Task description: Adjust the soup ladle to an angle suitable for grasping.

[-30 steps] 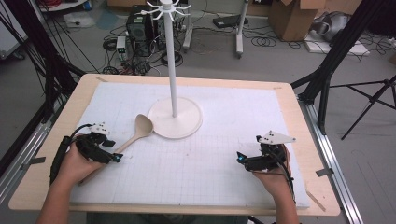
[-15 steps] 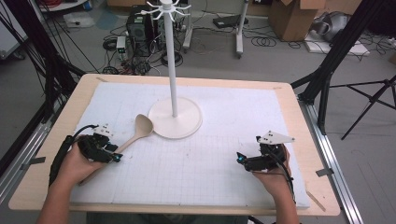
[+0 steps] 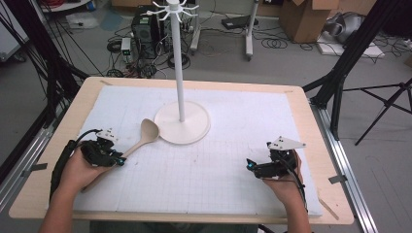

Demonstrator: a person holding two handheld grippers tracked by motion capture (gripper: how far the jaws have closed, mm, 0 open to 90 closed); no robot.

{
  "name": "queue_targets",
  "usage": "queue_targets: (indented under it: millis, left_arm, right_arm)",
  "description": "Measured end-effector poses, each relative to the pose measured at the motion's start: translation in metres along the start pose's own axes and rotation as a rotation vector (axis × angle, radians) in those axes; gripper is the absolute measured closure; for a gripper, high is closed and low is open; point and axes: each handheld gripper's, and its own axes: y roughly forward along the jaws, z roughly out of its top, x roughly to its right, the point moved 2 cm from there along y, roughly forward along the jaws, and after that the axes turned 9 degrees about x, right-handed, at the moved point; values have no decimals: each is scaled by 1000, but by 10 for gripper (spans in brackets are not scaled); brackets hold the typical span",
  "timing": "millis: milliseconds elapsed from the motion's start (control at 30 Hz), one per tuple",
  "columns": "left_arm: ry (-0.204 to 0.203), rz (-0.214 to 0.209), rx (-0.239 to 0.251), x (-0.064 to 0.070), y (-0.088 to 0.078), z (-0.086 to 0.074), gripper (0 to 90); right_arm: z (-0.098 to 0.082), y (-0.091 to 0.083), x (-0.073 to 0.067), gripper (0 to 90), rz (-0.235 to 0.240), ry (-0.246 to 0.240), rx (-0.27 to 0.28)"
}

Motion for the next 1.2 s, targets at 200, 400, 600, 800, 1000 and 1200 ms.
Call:
queue_targets:
  millis: [200,400,600,800,1000,1200]
  left_arm:
    - [-15,56,23,-2,-2,-2,770]
    - [-14,42,31,-1,-3,-3,773]
    - [-7,7,56,1,-7,0,773]
    - [3,-21,73,6,-9,3,773]
    - [41,-63,68,14,-7,13,773]
    - [73,-110,88,23,-4,20,773]
  right_arm:
    - [0,0,0,0,0,1,-3]
    - [0,1,0,0,1,-7,-10]
    - [-1,2,-1,1,1,-12,-13]
    - [-1,4,-1,1,4,-16,-23]
    - [-1,4,-2,1,2,-18,-31]
    - [-2,5,-2,1,-1,-20,-34]
